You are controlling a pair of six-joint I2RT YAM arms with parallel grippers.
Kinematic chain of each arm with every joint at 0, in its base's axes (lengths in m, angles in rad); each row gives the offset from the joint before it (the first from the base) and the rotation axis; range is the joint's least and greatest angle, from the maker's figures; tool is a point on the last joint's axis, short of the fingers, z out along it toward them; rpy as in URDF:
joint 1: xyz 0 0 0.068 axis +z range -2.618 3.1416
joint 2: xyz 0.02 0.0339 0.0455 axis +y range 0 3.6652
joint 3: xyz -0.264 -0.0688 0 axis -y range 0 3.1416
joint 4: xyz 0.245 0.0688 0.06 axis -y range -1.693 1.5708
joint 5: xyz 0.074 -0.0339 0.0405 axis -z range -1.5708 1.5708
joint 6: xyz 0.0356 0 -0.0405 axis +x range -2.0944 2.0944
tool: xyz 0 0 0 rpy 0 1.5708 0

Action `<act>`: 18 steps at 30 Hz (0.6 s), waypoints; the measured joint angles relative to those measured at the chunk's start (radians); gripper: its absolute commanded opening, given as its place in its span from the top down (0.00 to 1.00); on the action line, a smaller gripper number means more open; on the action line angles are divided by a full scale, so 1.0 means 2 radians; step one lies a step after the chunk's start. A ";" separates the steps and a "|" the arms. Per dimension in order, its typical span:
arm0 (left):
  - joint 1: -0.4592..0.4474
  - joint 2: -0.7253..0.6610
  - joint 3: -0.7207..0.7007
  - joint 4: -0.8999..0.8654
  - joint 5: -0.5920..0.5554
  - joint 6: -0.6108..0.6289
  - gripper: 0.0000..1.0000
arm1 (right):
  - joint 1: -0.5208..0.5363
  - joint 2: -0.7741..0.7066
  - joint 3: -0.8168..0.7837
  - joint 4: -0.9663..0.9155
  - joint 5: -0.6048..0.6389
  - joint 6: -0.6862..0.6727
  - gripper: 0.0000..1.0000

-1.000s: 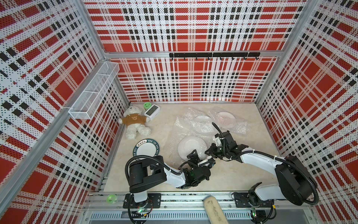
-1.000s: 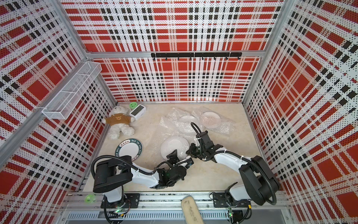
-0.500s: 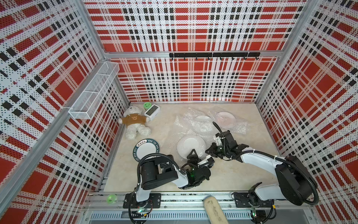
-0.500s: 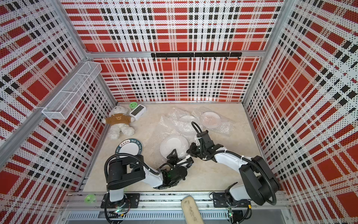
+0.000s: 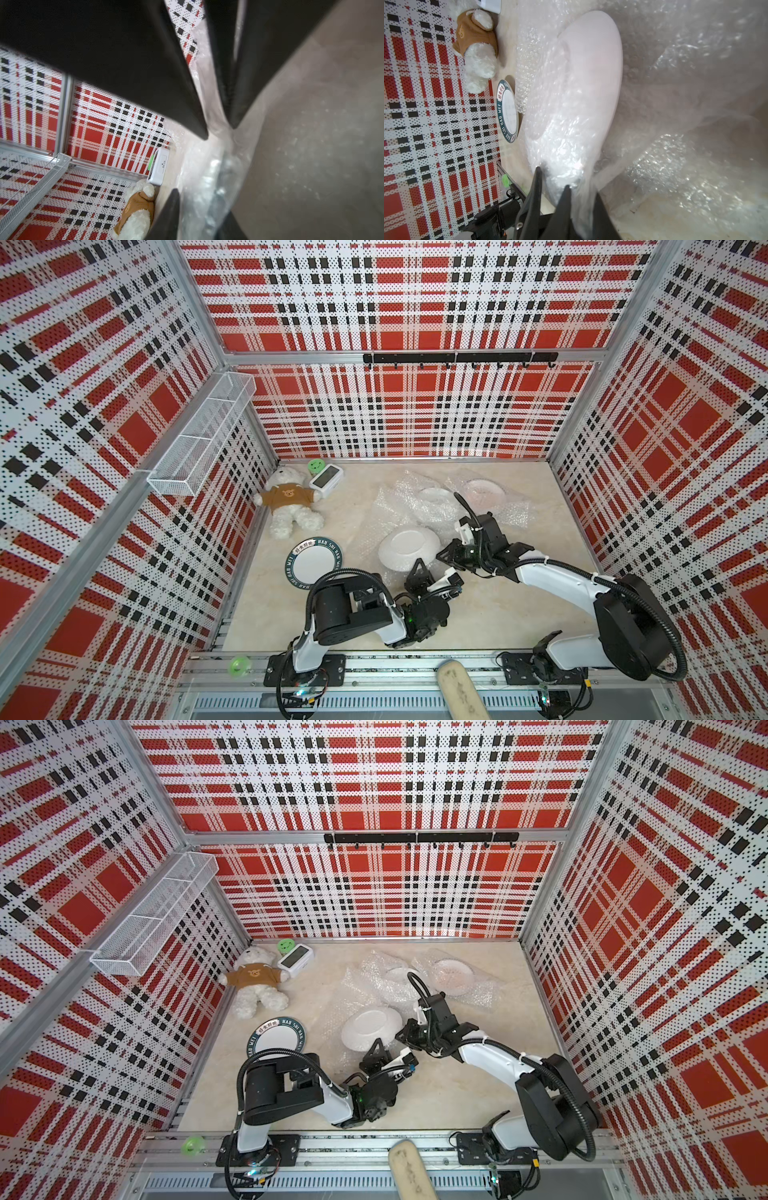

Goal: Unpack dinner plates from bubble wrap
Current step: Unwrap the bubble wrap.

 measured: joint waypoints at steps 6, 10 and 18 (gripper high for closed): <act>0.002 0.008 0.005 0.059 -0.029 0.046 0.96 | -0.004 -0.007 0.038 -0.043 0.000 -0.033 0.45; 0.006 0.003 0.005 0.069 -0.032 0.051 1.00 | -0.021 -0.031 0.057 -0.067 0.000 -0.053 0.31; 0.009 -0.026 0.004 0.043 -0.031 0.038 1.00 | -0.074 -0.063 0.072 -0.104 0.002 -0.087 0.10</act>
